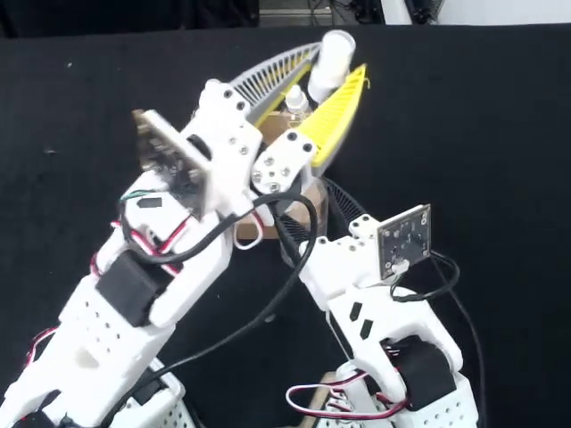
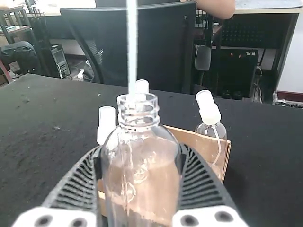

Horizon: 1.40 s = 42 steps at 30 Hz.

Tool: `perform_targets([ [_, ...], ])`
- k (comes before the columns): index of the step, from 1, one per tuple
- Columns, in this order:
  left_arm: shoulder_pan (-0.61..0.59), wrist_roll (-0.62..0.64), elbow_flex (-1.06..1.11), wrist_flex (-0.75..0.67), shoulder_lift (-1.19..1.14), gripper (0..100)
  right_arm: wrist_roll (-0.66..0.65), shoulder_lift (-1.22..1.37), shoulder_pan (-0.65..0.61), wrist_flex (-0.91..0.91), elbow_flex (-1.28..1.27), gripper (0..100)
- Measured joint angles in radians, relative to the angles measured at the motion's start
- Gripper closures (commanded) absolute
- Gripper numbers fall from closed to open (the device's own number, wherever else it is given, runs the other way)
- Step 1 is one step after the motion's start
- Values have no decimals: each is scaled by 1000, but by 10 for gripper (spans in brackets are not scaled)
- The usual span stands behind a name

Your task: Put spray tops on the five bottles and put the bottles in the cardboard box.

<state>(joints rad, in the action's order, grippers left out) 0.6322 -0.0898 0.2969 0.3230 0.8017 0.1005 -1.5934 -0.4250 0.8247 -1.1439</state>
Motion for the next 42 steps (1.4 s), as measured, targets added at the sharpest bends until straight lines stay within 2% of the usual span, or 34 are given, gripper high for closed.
perform_targets([
  [5, 2, 0, 18, 0, 0, 970, 0, 0, 0, -12, 0, 987],
  [14, 2, 0, 40, 0, 3, 970, 0, 0, 0, -189, -5, 987],
  [22, 0, 8, 150, 2, 12, 968, 0, 0, 2, -210, -12, 987],
  [31, -6, 8, 167, 153, 146, 965, 0, 0, -2, -212, -12, 987],
  [33, -17, 8, 189, 164, 155, 931, 0, 0, -2, -212, -12, 987],
  [38, -26, 21, 196, 173, 157, 740, 0, 0, -2, -212, -12, 987],
  [40, -35, 75, 196, 173, 158, 693, 0, 0, -2, -212, -12, 987],
  [42, -40, 143, 196, 173, 164, 687, 0, 0, -2, -212, -12, 987],
])
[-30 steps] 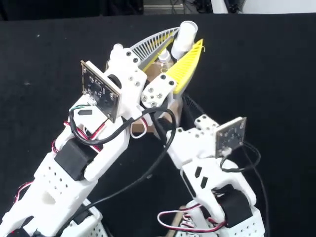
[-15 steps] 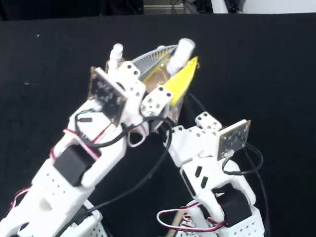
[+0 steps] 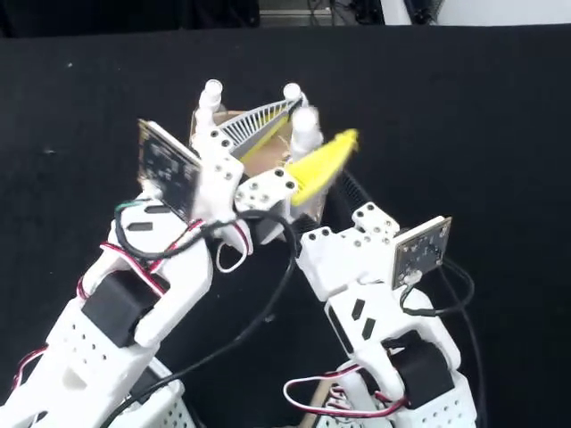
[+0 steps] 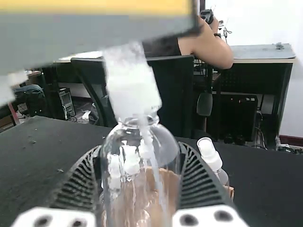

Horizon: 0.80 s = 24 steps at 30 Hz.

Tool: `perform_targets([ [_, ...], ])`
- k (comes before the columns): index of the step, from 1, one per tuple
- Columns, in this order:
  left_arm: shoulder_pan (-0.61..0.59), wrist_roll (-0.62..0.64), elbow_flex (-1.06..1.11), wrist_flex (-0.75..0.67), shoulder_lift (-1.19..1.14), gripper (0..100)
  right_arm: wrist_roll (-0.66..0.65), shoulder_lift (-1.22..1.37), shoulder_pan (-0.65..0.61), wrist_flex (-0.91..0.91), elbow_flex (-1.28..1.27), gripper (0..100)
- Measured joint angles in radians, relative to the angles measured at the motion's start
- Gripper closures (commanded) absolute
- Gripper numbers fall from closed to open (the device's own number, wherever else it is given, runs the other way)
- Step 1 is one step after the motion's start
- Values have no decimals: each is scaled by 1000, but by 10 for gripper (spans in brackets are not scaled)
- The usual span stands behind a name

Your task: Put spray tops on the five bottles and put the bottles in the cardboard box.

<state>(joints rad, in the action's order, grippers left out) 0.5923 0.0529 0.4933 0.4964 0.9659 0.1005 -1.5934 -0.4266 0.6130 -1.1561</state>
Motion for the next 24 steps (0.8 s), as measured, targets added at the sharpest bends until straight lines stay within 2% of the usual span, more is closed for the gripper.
perform_targets([
  [5, -83, 106, -54, 80, 2, 690, 0, 0, 0, 0, 0, 987],
  [13, -230, 112, -259, 313, 3, 690, 0, 0, 0, 0, 0, 987],
  [18, -448, 115, -272, 505, 11, 690, 0, 0, 72, 0, 0, 987],
  [24, -758, 121, 9, 537, 9, 689, 0, 0, 229, 0, 0, 983],
])
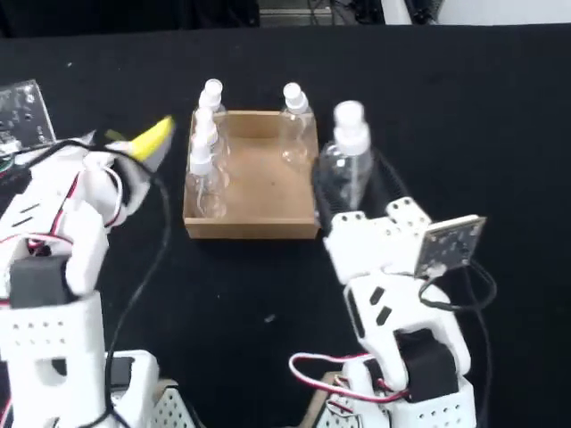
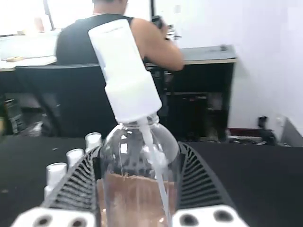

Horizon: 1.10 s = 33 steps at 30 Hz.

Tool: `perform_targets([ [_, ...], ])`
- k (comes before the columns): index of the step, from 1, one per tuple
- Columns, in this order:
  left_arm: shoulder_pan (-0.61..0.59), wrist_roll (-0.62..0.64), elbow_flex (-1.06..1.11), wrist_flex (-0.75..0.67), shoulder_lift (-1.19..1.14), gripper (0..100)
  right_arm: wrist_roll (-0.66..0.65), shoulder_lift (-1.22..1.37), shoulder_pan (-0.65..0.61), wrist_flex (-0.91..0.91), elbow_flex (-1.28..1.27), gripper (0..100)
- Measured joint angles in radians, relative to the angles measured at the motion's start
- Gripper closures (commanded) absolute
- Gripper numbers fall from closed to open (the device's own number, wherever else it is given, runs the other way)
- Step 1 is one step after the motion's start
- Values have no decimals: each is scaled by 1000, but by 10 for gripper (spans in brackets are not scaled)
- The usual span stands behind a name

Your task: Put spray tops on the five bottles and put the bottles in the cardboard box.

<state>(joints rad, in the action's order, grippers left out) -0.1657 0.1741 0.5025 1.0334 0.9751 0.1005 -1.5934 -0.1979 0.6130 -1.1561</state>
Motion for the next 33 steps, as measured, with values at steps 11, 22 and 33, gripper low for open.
perform_targets([
  [11, -233, 0, 749, -690, -2, 690, 0, 178, 89, -18, 109, 986],
  [22, -235, 0, 895, -844, -2, 690, 0, 546, 66, -419, 0, 987],
  [33, -235, 0, 956, -844, -2, 690, 0, 674, -37, -815, -195, 987],
])
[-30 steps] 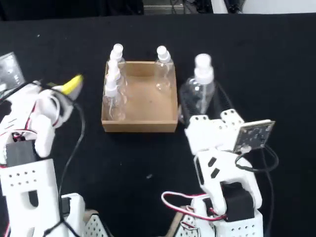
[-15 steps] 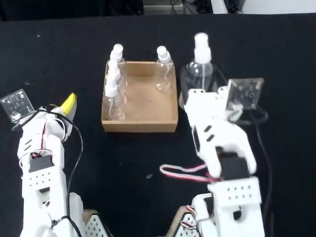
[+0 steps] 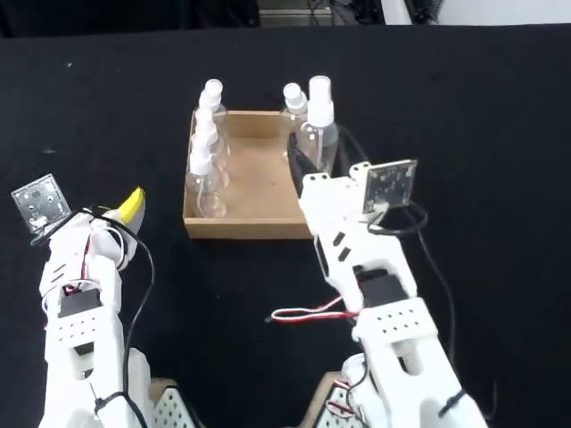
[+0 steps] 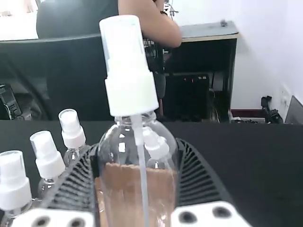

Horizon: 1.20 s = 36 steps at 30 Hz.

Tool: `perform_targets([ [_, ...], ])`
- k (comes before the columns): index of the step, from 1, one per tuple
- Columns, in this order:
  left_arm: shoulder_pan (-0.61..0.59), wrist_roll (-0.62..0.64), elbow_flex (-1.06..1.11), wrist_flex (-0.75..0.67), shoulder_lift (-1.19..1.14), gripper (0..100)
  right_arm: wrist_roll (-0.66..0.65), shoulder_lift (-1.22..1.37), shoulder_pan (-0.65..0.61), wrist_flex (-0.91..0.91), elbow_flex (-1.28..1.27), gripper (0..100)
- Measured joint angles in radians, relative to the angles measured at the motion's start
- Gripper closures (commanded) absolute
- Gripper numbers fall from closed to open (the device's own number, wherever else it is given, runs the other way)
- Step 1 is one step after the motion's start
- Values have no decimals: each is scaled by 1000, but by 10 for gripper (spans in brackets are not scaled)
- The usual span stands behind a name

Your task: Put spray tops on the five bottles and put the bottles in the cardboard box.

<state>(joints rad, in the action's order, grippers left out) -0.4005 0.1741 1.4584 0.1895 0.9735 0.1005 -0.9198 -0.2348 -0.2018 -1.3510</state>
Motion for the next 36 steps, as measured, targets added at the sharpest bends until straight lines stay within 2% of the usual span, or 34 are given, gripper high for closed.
perform_targets([
  [11, 0, 0, 37, -48, 0, 690, 0, 358, -3, -262, 2, 983],
  [16, 0, 0, 60, -103, 0, 690, 0, 399, -8, -279, 2, 983],
  [26, 20, 0, 60, -107, 0, 690, 0, 592, -12, -307, 118, 987],
  [36, 41, 0, 60, -107, 0, 690, 0, 790, -18, -736, 80, 988],
])
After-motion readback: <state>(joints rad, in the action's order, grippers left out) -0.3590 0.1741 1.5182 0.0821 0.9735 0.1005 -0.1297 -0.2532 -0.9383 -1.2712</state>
